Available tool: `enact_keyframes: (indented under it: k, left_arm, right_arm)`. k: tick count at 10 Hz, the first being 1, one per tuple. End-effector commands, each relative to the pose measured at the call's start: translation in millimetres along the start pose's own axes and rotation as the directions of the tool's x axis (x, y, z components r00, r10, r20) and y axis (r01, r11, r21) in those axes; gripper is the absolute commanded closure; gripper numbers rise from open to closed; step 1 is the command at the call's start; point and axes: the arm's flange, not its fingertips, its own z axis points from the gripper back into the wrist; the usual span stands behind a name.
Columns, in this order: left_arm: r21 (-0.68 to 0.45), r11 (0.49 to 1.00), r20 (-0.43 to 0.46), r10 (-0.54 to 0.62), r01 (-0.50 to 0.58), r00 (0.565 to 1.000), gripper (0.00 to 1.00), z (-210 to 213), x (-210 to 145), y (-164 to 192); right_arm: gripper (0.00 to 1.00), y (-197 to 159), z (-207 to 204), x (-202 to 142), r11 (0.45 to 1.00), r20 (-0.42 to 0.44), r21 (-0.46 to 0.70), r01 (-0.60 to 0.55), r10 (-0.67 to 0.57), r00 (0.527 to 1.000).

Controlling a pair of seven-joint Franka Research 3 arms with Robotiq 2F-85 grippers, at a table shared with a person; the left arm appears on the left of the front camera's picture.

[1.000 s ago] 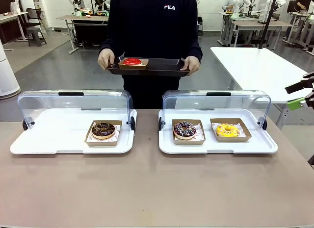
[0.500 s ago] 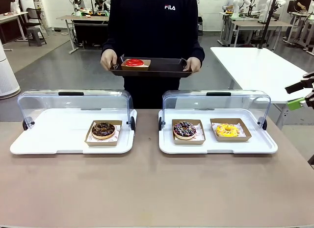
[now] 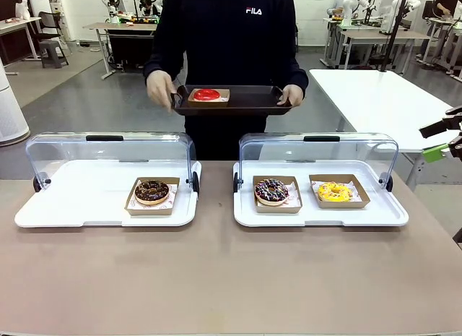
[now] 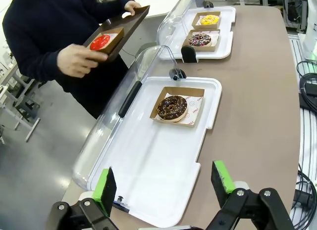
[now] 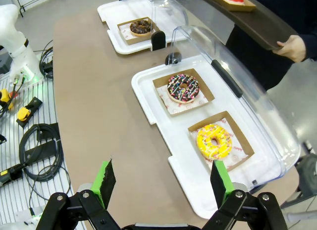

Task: Provide the desired donut to the person.
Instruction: Pick up and lift the Paper togo box containing the Donut pointed at by the person.

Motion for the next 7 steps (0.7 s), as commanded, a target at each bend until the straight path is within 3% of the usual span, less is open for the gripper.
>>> enact_keyframes:
  k: [1, 7]
  left_arm:
    - [0.005, 1.0, 0.023, -0.022, 0.022, 0.999, 0.0, 0.2, -2.8, 0.9]
    - [0.005, 1.0, 0.023, -0.022, 0.022, 0.999, 0.0, 0.2, -2.8, 0.9]
  right_arm:
    - [0.0, -1.7, -1.5, 0.4, 1.0, 0.028, 0.004, -0.012, 0.012, 1.0]
    - [0.0, -1.7, -1.5, 0.4, 1.0, 0.028, 0.004, -0.012, 0.012, 1.0]
